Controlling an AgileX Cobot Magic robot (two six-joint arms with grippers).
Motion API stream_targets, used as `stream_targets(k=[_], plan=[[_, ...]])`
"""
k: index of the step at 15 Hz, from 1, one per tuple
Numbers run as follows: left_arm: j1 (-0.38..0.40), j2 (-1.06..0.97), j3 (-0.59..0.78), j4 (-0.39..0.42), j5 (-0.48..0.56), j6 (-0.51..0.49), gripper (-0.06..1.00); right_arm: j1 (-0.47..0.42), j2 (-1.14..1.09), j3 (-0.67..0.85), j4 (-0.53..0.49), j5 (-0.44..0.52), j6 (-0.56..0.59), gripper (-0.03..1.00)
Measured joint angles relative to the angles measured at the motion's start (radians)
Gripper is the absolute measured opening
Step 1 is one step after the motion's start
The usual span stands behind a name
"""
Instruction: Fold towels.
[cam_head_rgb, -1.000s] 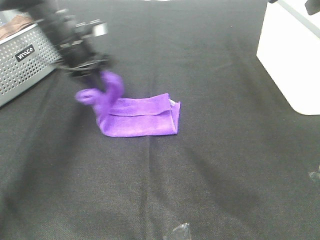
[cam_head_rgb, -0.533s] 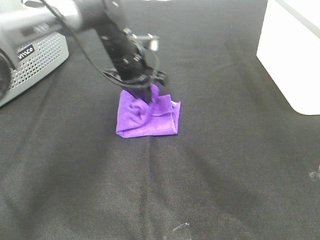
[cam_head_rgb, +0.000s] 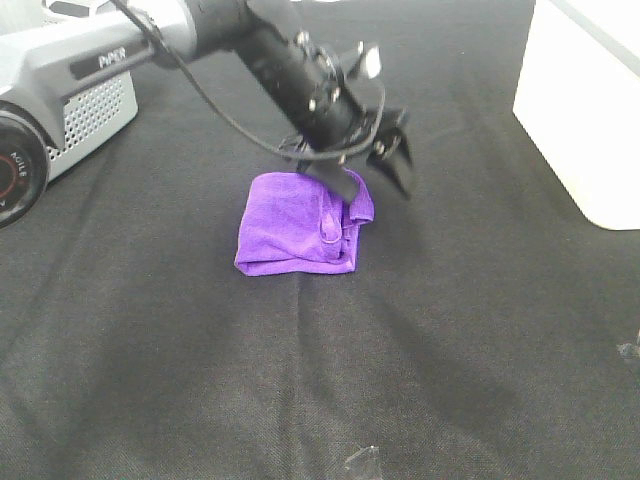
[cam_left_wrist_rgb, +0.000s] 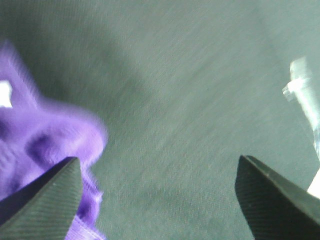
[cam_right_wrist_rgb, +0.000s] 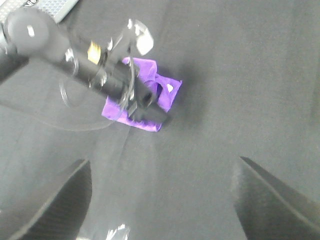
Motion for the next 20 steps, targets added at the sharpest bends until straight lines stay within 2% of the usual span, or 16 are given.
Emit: stream_targets(k=[4,6,7,10,12,17,20], plan=[[0.046,-0.042,-0.023,0.035,0.0,0.01,0.78,0.0,-0.076,0.196,0.0,-0.001,0.0,0.73],[0.071,-0.078,-0.013,0.101,-0.001,-0.024,0.78,0.0,-0.08,0.276,0.0,0.0,0.0,0.73],[0.082,-0.095,0.019,0.121,-0.002,-0.048,0.78,0.0,-0.08,0.3,0.0,0.0,-0.002,0.73],[0.092,-0.102,0.116,0.116,0.0,-0.062,0.77,0.0,-0.081,0.318,0.004,0.0,-0.004,0.73],[0.092,-0.064,0.138,0.087,0.007,-0.046,0.76,0.0,-0.081,0.318,0.013,0.0,-0.004,0.73],[0.086,0.024,0.139,-0.091,-0.002,0.052,0.76,0.0,-0.081,0.318,0.021,0.0,-0.007,0.73],[0.041,0.039,0.139,-0.201,-0.105,0.122,0.76,0.0,-0.081,0.318,0.021,0.0,-0.008,0.73]])
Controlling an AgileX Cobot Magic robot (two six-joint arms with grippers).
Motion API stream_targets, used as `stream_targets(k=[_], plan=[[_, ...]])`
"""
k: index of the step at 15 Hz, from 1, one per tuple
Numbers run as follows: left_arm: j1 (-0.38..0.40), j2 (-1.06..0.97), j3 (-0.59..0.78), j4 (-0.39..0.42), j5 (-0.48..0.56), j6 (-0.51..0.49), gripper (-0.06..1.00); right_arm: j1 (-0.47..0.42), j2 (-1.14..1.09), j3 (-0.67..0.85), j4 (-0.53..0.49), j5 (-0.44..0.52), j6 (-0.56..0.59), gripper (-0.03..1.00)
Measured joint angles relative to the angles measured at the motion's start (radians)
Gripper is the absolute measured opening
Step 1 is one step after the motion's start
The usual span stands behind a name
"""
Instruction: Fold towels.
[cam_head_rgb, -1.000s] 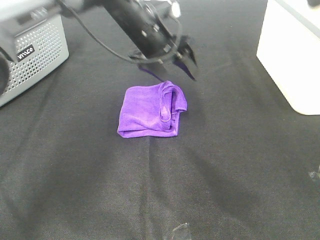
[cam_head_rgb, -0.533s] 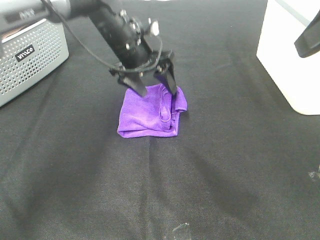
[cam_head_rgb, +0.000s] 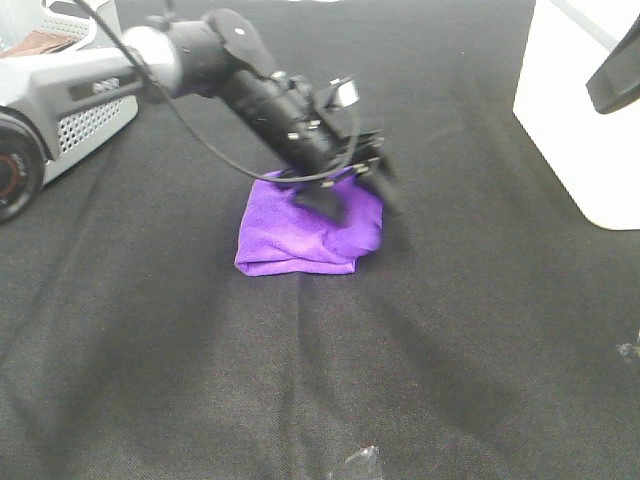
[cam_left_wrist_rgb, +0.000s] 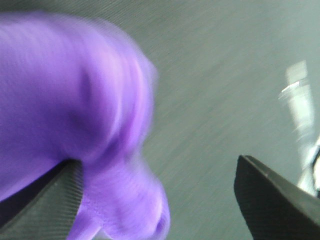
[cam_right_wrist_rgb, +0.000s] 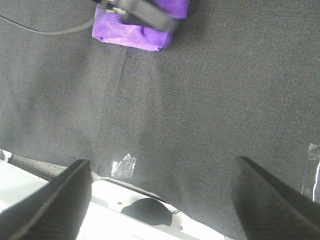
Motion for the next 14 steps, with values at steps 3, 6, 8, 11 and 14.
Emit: stream_targets(k=[3,6,8,11,14], plan=[[-0.05,0.036,0.0,-0.098,-0.131,0.067,0.76,0.0,0.0,0.0,0.001,0.0,0.0,0.73],[-0.054,0.041,-0.008,-0.123,-0.109,0.138,0.76,0.0,0.0,0.0,0.001,0.0,0.0,0.73],[-0.035,0.035,-0.083,-0.052,0.002,0.133,0.76,0.0,0.0,0.0,0.007,0.0,0.0,0.73],[0.015,-0.013,-0.248,0.23,0.096,-0.016,0.76,0.0,0.0,0.0,0.012,0.0,0.0,0.73],[0.035,-0.093,-0.317,0.548,0.099,-0.149,0.76,0.0,0.0,0.0,-0.018,0.0,0.012,0.75]])
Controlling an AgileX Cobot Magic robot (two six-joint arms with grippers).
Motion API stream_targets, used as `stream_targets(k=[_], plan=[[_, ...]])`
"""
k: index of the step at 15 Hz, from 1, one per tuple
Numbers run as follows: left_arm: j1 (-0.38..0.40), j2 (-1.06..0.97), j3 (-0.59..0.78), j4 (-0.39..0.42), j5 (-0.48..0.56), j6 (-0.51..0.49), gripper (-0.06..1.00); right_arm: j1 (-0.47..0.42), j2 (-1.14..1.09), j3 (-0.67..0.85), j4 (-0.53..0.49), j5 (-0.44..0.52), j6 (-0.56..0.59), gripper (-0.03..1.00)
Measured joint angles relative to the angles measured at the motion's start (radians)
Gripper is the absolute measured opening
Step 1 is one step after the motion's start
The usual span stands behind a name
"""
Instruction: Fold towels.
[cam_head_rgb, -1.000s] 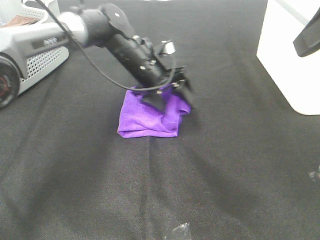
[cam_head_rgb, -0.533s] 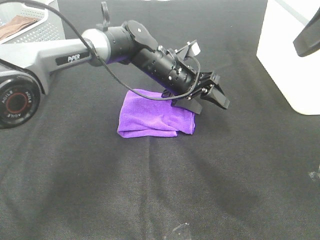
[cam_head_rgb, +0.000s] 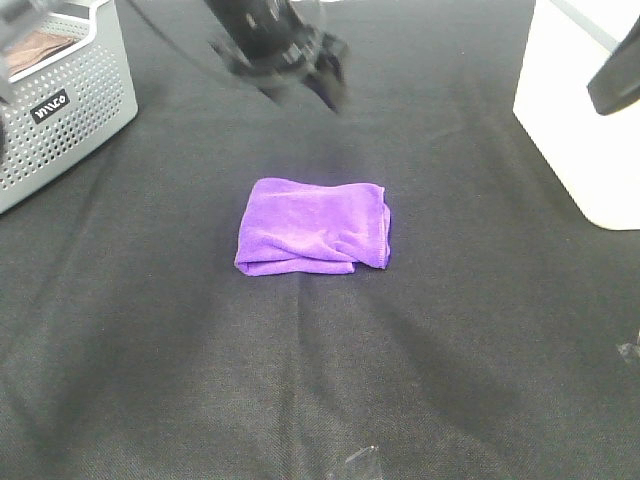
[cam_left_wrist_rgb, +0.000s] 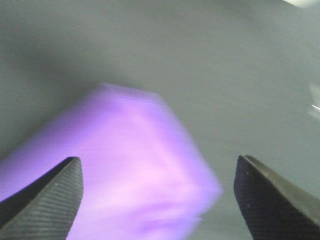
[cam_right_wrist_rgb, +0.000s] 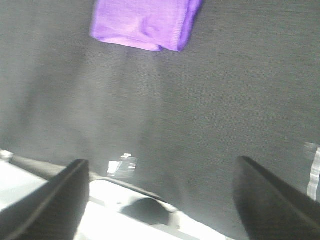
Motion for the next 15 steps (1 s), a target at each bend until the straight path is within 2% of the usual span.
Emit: stream_targets(k=[2,3,4,6,9,11,13,15], plan=[[0.006,-0.063,0.007,0.209,0.003,-0.069,0.8,0.0,0.0,0.0,-0.06,0.0,0.056,0.78],[0.023,-0.107,0.04,0.257,0.003,-0.085,0.81,0.0,0.0,0.0,-0.088,0.0,0.085,0.78],[0.051,-0.168,0.093,0.272,0.003,-0.086,0.81,0.0,0.0,0.0,-0.099,0.0,0.104,0.78],[0.153,-0.329,0.261,0.276,0.003,-0.086,0.81,0.0,0.0,0.0,-0.103,0.0,0.118,0.78],[0.363,-0.574,0.506,0.275,0.003,-0.073,0.81,0.0,0.0,0.0,-0.104,0.0,0.123,0.78],[0.48,-0.723,0.698,0.222,0.002,-0.038,0.81,0.0,-0.002,0.0,-0.104,0.0,0.12,0.78],[0.547,-0.887,0.915,0.186,0.003,-0.014,0.81,0.0,-0.037,0.002,-0.102,0.0,0.119,0.78],[0.576,-1.07,1.149,0.183,0.002,0.017,0.81,0.0,-0.16,0.022,-0.096,-0.004,0.112,0.78]])
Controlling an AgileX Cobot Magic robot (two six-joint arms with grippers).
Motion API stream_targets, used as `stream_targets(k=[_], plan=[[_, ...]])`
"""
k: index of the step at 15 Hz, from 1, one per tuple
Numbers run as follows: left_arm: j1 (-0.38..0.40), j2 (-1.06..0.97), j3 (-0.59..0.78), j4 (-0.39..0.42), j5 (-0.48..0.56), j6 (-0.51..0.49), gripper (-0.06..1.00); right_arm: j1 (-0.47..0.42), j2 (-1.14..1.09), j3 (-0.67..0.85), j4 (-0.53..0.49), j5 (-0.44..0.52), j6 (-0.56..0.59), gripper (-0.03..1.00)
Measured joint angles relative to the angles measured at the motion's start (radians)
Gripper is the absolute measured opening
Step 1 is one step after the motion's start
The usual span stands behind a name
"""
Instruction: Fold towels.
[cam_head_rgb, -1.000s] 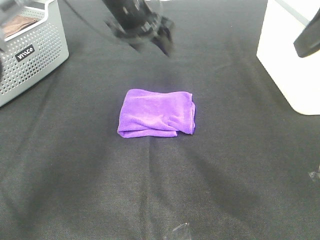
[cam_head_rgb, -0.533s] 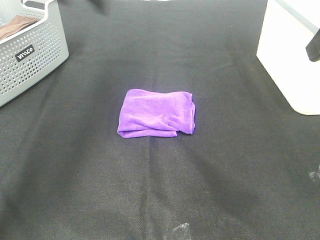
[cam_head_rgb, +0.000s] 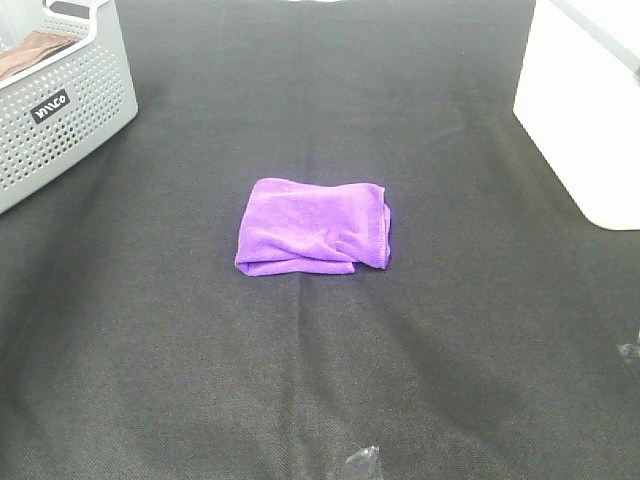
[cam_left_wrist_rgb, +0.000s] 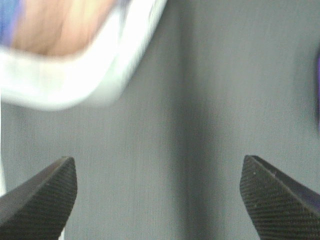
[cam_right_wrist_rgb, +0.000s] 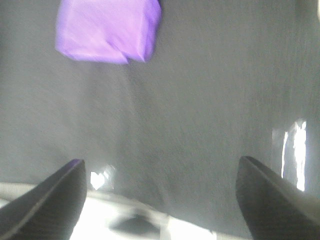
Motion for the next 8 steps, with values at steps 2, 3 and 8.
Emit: stream_targets(k=[2,3,8], plan=[[0.0,-0.223,0.224,-0.033,0.001,0.053,0.81,0.0,-0.157,0.054,-0.011,-0.001,0.0,0.78],[0.0,-0.32,0.33,-0.045,-0.006,0.059,0.81,0.0,-0.244,0.089,-0.03,0.001,-0.002,0.78],[-0.063,-0.786,0.675,-0.045,-0.068,0.084,0.81,0.0,-0.564,0.293,-0.139,0.004,-0.008,0.78]])
